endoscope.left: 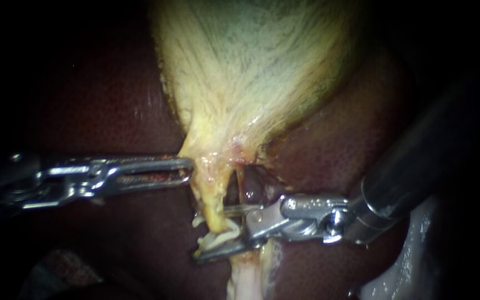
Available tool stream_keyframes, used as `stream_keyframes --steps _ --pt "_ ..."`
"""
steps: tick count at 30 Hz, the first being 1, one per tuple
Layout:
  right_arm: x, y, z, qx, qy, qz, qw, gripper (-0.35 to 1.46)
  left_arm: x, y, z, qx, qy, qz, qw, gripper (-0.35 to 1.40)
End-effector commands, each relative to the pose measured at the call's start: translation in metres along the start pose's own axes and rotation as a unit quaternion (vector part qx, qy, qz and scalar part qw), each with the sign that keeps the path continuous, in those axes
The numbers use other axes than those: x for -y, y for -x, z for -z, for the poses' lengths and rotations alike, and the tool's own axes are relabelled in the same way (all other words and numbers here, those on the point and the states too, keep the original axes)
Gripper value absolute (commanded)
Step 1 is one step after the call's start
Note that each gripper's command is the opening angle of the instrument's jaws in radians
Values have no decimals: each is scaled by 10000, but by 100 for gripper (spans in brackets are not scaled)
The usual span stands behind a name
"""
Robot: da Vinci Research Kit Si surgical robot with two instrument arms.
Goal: Clipping third clip left tube
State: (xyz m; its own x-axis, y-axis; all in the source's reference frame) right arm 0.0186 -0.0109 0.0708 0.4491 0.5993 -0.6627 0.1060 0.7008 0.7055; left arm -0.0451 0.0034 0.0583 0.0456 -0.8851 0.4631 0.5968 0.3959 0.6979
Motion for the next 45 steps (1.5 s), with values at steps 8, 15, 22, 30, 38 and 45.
stream_keyframes --steps 8,15,22,30,38,45 --pt "-3 -30 21 -319 78 -92 9994 52 1 0 -1 -4 -9 0 10000 -35" --pt "-5 -42 25 -422 125 -137 9989 50 2 0 -2 -2 -4 1 10000 -35" --pt "-5 -43 24 -427 145 -139 9989 44 3 0 -2 -6 -15 2 10000 -35" --pt "-7 -44 27 -326 396 -191 9985 -31 3 0 -3 -5 -13 2 10000 -35" --pt "-11 -41 27 -297 469 -196 9983 -35 3 0 -4 -4 -12 2 10000 -35" --pt "-11 -40 27 -296 470 -190 9983 -35 4 0 -5 -3 -9 3 10000 -35"
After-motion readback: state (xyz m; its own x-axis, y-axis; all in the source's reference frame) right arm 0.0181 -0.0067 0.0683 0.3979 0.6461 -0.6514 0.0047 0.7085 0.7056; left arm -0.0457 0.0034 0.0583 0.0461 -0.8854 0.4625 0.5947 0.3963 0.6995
